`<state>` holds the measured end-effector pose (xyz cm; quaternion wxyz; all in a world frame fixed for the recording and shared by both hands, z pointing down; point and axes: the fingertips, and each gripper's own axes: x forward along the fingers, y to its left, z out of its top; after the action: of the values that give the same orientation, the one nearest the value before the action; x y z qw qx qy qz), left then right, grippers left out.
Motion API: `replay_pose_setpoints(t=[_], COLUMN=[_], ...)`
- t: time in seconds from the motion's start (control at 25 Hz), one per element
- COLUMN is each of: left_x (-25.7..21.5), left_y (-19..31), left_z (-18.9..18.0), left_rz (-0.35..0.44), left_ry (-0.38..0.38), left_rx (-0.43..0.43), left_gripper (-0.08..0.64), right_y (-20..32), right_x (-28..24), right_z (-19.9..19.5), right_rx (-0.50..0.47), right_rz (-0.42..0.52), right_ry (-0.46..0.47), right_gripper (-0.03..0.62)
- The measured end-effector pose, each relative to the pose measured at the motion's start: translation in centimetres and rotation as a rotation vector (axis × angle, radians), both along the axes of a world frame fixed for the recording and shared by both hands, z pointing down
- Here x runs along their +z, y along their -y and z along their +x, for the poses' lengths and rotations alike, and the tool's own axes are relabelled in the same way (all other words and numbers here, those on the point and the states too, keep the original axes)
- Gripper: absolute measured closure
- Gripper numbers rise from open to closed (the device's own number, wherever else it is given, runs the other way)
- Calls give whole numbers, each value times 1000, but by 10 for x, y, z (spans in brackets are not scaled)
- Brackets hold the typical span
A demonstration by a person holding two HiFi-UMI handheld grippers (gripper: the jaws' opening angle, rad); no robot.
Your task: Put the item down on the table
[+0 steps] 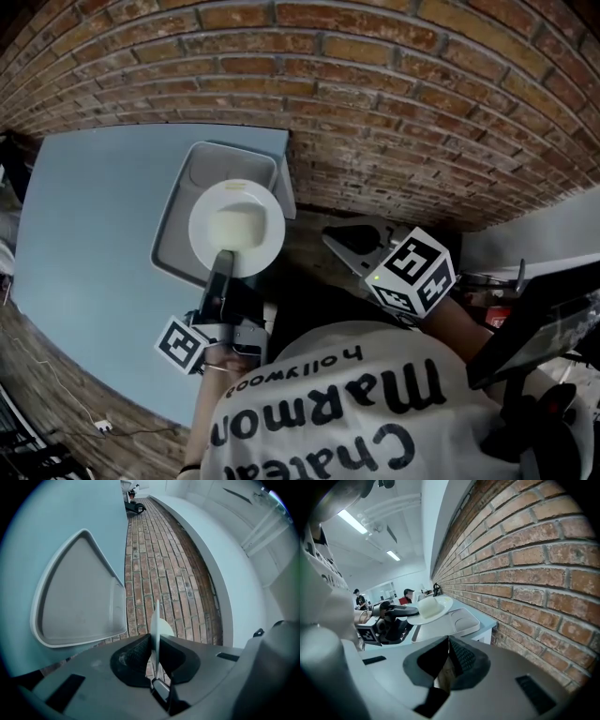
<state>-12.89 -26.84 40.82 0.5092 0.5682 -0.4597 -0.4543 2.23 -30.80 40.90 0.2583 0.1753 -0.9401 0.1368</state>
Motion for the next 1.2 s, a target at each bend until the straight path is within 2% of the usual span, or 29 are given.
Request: replay_pose_setpoints(t=[0.24, 0.48, 0.84, 1.04, 1.2], left_x=[13, 26, 53, 80, 90], left_y=[13, 40, 79, 91, 103], left_z=[-18, -27, -72, -90, -97], left_rz=[-62, -106, -144, -192, -197], left_ry=[-5, -14, -131, -82, -65], left_rx=[-14, 14, -90, -152, -173], left_gripper=[534, 534, 534, 534, 534], right_y=[13, 39, 60, 64, 69], right_x=[6, 11, 30, 41, 46], right_z=[-8, -25, -46, -48, -43], right_rx=[27, 44, 46, 36, 33], right_rz=[-16, -38, -91, -115, -117], right_ry=[6, 10, -23, -52, -74], right_gripper=[581, 581, 581, 581, 581])
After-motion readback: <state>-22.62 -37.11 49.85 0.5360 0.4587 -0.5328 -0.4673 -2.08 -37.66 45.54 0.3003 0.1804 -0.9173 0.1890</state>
